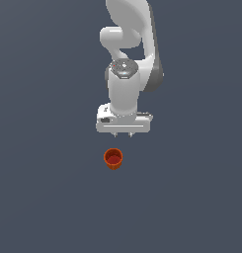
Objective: Pick up the object and move it to a goal position.
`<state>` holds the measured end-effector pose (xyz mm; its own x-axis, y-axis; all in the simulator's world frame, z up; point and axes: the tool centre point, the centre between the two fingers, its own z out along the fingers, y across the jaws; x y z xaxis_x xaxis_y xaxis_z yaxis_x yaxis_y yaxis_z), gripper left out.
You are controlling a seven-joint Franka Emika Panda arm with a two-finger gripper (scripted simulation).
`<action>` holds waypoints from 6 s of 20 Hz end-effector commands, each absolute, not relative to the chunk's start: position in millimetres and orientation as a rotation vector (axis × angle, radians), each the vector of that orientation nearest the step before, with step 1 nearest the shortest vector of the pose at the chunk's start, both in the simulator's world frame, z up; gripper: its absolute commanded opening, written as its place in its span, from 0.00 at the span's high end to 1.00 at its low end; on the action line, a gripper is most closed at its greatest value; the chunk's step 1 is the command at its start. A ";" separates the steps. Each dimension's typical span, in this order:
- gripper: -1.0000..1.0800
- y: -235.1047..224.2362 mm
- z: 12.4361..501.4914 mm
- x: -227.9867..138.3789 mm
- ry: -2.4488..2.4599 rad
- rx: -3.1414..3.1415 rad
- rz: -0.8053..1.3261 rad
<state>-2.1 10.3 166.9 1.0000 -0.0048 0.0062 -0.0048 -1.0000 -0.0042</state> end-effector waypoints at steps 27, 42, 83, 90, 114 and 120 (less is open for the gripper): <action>0.38 -24.5 118.9 7.5 0.830 -3.081 -0.234; 0.38 -45.0 99.8 10.1 1.255 -2.923 -0.394; 1.00 -56.5 80.5 10.8 1.313 -2.892 -0.417; 1.00 -66.0 111.7 -2.8 1.312 -2.891 -0.416; 1.00 -126.2 303.9 -79.5 1.313 -2.892 -0.417; 1.00 -135.2 333.8 -89.6 1.313 -2.893 -0.418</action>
